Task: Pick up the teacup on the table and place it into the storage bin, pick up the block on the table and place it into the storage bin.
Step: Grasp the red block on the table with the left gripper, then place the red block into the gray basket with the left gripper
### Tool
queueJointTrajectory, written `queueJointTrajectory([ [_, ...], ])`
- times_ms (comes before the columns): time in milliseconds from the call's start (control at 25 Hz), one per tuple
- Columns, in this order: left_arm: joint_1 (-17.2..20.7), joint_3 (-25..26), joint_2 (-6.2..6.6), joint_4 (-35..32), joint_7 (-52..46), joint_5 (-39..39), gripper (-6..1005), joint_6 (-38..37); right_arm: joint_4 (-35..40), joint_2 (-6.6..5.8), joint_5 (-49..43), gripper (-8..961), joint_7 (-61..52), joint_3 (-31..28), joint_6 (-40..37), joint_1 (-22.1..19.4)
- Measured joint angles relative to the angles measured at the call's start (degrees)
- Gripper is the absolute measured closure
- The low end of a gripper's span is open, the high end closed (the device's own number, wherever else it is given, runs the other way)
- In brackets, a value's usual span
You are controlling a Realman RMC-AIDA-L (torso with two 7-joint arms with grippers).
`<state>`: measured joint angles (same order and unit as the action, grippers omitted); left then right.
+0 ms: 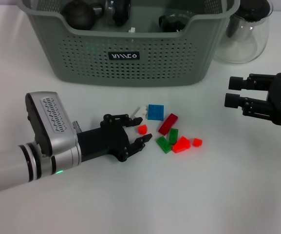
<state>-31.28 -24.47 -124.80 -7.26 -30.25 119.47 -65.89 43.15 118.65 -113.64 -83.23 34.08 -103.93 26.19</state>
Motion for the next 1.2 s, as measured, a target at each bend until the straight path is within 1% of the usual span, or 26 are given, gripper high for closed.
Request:
queueJointTrajectory([
  [240,-0.1,0.04,0.0,0.58,0.73,-0.63,649,0.12,0.0,0.0,0.0,418,0.0,0.02,0.03,-0.06],
  [400,-0.79,0.04,0.0,1.51,1.89,-0.67,677,1.96,0.0,0.0,0.0,418,0.0,0.02,0.05,-0.22],
  [520,-1.53,0.04,0.0,2.16,1.99,-0.68,714,3.14,0.0,0.0,0.0,419,0.0,-0.01,0.02,-0.25],
  [640,-1.41,0.14,0.0,2.15,2.0,-0.72,751,2.18,0.0,-0.01,0.0,419,0.0,-0.15,-0.18,-0.33],
  [760,-0.32,0.37,0.21,1.05,1.64,-1.07,789,-1.69,0.0,-0.07,0.0,419,0.0,-0.16,-0.31,-0.36],
  [840,0.8,0.52,0.32,-0.82,0.13,-1.12,811,-4.54,0.0,-0.08,0.0,419,-0.02,-0.16,-0.35,-0.35],
  [920,2.05,0.41,0.49,-4.21,-3.63,-0.9,831,-8.43,0.0,-0.09,0.0,419,-0.27,-0.17,-0.38,-0.3],
  [1000,3.43,-0.09,0.85,-8.47,-9.0,-0.69,822,-13.73,0.0,-0.1,0.0,419,-0.62,-0.16,-0.39,-0.23],
  [1080,5.44,-0.16,1.61,-15.19,-16.84,-0.91,813,-22.86,0.0,-0.09,0.0,419,-0.78,-0.16,-0.4,-0.18],
  [1120,5.98,0.32,2.01,-17.32,-19.5,-1.19,808,-26.65,0.0,-0.09,0.0,419,-0.79,-0.15,-0.35,-0.19],
  [1200,6.7,2.54,3.12,-22.06,-25.82,-2.52,799,-36.13,0.0,-0.09,0.0,419,-0.79,-0.06,-0.17,-0.23],
])
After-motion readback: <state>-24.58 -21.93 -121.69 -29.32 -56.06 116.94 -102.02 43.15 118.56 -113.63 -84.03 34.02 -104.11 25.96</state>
